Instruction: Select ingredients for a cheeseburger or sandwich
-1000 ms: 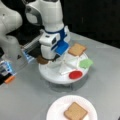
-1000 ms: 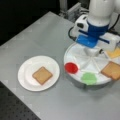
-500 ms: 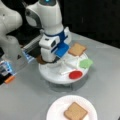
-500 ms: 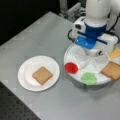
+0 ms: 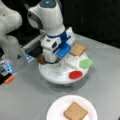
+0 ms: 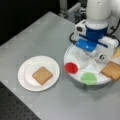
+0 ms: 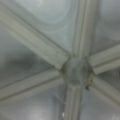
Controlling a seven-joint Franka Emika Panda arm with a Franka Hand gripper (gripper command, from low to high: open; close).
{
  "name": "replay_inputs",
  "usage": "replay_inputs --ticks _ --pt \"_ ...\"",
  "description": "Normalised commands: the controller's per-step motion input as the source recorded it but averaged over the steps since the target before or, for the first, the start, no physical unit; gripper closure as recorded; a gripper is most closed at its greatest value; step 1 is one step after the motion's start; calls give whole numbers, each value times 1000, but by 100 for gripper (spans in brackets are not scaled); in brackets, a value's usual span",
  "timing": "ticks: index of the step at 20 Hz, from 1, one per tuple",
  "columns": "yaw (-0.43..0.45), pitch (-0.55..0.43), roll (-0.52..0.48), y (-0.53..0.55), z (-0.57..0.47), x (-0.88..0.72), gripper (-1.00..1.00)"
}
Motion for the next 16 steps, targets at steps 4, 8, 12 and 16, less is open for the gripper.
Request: replay_inputs --ticks 4,8,12,16 --pt "-165 -182 -54 58 -286 -116 -100" --pt "-169 -106 -47 49 -221 -131 -100" --pt "-112 -121 -85 68 -179 -115 -100" --pt "-16 -147 -159 118 -189 -152 -100"
